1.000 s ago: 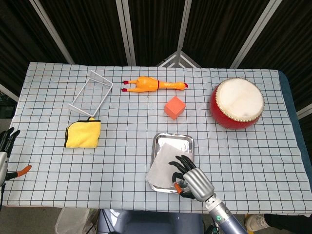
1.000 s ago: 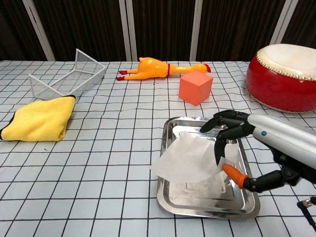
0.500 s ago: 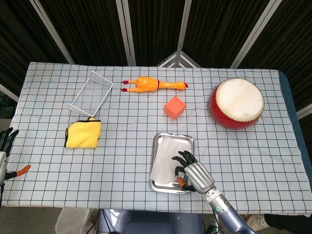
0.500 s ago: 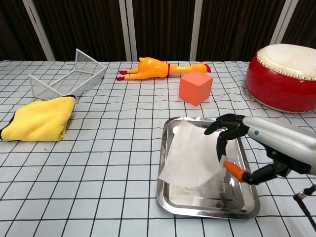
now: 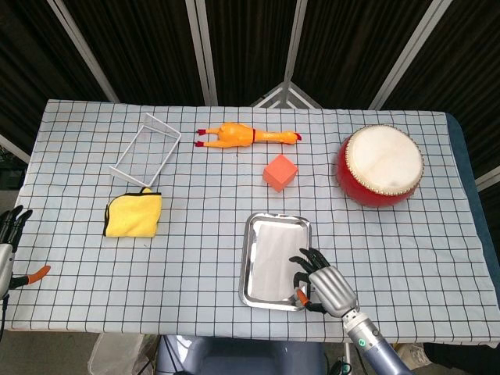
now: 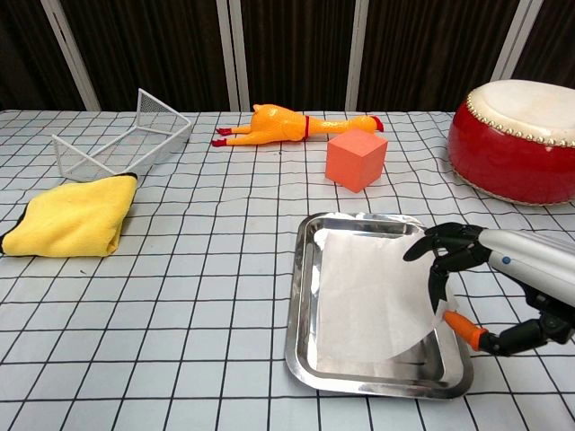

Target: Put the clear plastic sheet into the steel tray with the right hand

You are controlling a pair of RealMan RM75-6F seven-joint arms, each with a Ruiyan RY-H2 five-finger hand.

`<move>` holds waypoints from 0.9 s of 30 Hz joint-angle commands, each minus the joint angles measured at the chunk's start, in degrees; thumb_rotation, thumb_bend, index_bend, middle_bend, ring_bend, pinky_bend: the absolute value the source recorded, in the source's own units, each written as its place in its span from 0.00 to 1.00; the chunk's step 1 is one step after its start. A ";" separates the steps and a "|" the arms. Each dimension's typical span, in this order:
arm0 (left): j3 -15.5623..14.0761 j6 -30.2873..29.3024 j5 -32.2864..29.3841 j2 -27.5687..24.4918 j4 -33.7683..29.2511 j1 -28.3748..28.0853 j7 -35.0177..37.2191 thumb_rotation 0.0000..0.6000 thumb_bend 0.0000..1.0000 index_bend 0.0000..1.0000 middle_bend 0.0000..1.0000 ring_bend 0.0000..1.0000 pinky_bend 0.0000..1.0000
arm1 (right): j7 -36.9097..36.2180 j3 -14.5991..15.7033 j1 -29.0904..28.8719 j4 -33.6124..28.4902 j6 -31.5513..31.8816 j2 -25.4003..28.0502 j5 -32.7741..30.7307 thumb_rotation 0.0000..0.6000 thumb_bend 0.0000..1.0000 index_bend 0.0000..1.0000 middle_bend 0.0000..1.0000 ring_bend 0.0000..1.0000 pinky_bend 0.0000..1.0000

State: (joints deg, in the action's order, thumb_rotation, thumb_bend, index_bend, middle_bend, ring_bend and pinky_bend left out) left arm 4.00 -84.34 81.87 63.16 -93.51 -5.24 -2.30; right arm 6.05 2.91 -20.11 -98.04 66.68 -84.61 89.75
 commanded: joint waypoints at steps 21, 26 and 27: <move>0.05 0.03 -0.04 -0.40 -0.16 0.10 1.02 1.00 0.00 0.00 0.00 0.00 0.00 | 3.75 0.54 1.56 -2.39 4.45 3.94 2.88 1.00 0.42 0.32 0.16 0.00 0.00; -0.21 -0.45 0.68 -0.41 -0.06 0.29 1.14 1.00 0.00 0.00 0.00 0.00 0.00 | 7.77 -0.50 5.25 -2.08 12.13 12.45 2.78 1.00 0.42 0.23 0.10 0.00 0.00; -0.25 -0.62 0.85 -0.37 0.03 0.34 1.12 1.00 0.00 0.00 0.00 0.00 0.00 | 8.62 -0.73 6.33 -1.61 13.95 13.94 2.39 1.00 0.42 0.20 0.09 0.00 0.00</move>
State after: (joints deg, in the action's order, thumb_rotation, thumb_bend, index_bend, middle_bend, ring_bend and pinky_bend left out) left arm 3.80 -84.93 82.69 62.79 -93.51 -4.94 -1.17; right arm 12.03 2.96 -16.57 -100.14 75.94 -75.10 92.62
